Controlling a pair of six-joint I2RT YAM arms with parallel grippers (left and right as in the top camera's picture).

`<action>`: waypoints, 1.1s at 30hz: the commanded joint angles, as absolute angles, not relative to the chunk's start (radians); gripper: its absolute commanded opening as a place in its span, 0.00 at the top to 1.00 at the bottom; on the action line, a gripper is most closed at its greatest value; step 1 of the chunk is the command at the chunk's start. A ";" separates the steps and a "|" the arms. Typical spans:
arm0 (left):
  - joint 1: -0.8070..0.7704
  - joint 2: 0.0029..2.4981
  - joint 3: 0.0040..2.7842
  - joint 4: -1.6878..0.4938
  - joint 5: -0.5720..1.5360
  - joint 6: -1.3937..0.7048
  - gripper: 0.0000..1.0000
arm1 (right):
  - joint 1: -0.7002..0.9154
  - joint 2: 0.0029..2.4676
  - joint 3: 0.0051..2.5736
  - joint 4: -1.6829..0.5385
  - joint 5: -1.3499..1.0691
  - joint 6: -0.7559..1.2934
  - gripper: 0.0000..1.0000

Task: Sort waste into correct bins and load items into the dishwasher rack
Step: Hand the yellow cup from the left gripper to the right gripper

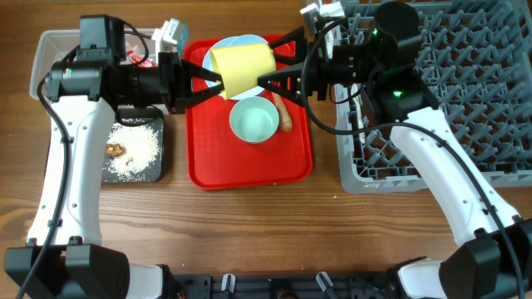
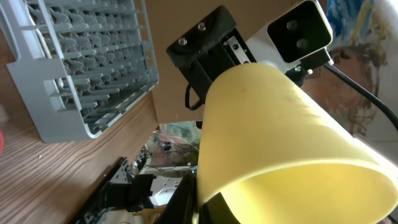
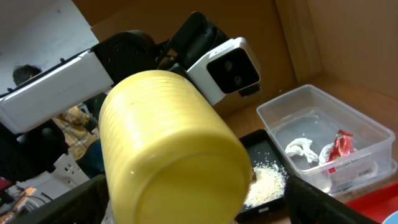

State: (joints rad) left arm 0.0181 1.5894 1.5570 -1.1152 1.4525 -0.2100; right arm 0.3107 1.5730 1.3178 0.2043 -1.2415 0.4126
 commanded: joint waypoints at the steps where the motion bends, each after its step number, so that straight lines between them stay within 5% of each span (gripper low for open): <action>1: 0.023 1.592 1.556 -1.107 1.500 -0.186 0.96 | 0.283 1.584 1.315 0.229 -1.309 0.369 0.04; 11: 0.051 1.594 1.556 -1.082 1.512 -0.186 0.96 | 0.283 1.599 1.315 0.257 -1.349 0.311 0.00; 33: -0.037 1.594 1.556 -1.166 1.395 -0.176 0.96 | 0.336 1.683 1.315 0.780 -1.530 0.530 0.01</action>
State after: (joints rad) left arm -0.0319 1.5898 1.5570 -1.1370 1.4582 -0.2077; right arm 0.3378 1.6730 1.3151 0.6888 -1.4487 0.4393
